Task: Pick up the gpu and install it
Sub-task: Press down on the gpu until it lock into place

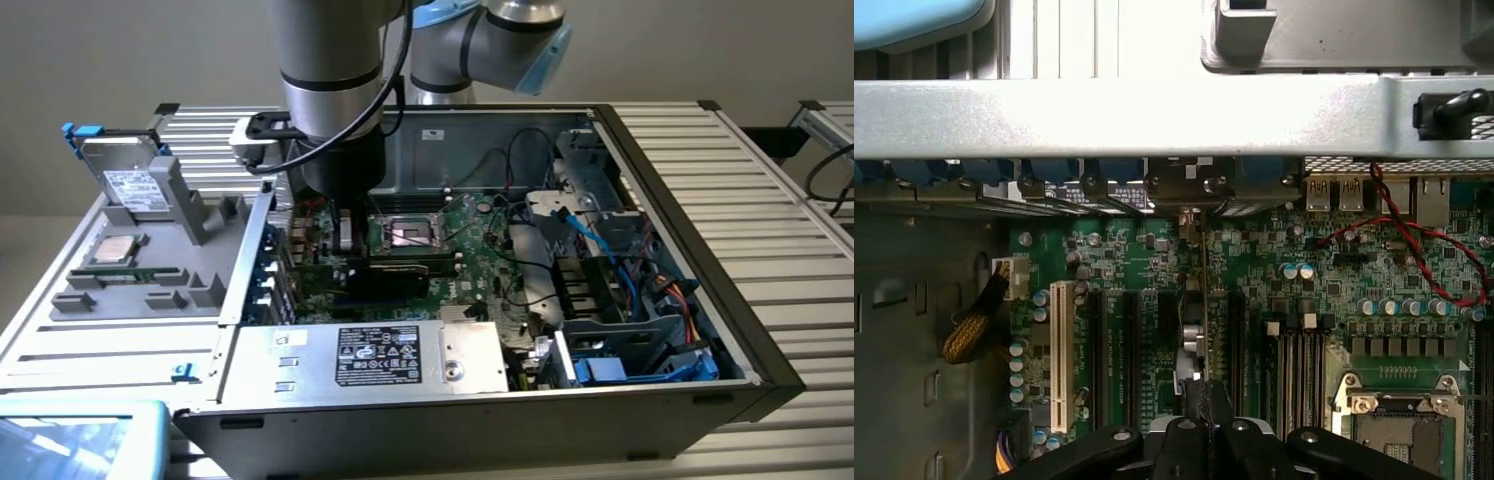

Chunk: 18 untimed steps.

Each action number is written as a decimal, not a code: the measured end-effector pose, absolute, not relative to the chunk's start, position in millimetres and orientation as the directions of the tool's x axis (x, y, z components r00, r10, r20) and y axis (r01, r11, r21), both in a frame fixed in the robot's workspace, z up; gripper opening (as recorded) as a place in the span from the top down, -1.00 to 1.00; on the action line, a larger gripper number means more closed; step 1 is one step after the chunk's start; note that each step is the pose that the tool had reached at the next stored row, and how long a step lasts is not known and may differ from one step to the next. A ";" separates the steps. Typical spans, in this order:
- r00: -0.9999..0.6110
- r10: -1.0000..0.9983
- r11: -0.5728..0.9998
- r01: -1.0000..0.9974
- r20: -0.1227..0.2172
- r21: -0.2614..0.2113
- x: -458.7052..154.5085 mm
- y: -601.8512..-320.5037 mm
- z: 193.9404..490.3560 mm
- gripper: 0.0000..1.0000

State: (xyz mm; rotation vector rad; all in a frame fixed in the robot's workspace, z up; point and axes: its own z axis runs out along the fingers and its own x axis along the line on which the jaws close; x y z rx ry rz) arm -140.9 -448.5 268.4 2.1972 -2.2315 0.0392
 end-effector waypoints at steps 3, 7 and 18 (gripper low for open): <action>-0.016 -1.000 0.015 -1.000 0.024 -0.011 -141.6 -448.5 267.7 0.76; -0.018 -1.000 0.017 -1.000 0.024 -0.011 -141.7 -448.4 267.0 0.76; -0.021 -1.000 0.021 -1.000 0.022 -0.011 -142.9 -448.8 278.3 0.76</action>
